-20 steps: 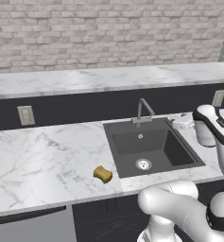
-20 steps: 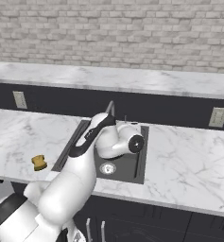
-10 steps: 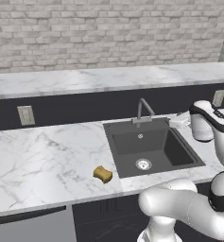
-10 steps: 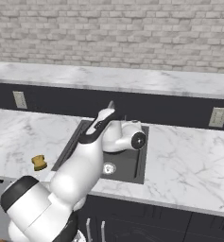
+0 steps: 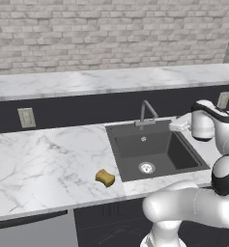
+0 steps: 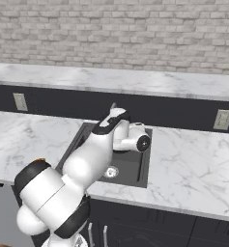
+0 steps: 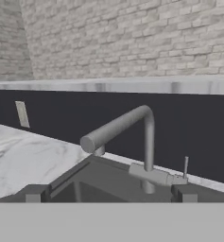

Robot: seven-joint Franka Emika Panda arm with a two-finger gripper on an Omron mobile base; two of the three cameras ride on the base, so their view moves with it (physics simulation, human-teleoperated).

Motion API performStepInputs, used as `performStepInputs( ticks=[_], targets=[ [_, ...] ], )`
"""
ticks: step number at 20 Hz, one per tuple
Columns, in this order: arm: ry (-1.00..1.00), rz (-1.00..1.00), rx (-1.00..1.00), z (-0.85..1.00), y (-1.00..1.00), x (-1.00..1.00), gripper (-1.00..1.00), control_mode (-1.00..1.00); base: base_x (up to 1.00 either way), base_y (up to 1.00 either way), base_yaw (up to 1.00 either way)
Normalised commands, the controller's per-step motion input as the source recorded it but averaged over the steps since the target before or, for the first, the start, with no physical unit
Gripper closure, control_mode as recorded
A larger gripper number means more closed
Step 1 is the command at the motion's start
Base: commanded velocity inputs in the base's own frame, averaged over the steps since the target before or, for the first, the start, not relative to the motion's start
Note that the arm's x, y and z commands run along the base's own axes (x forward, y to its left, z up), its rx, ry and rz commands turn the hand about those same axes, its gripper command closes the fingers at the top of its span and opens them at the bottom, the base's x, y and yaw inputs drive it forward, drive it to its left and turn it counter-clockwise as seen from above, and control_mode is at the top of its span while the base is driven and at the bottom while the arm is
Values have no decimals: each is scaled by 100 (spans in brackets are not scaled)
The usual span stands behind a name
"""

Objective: Soak the sponge with water for a few seconds and then drop it inside the sink.

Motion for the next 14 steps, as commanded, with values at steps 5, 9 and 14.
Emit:
performStepInputs(
  ticks=[5,9,14],
  targets=[
    [-6,3,0,-13,0,27,-100,-100,0,0,0],
    [-4,2,0,-8,0,24,-100,-100,0,0,0],
    [0,1,1,-2,0,26,-100,-100,0,0,0]
  ],
)
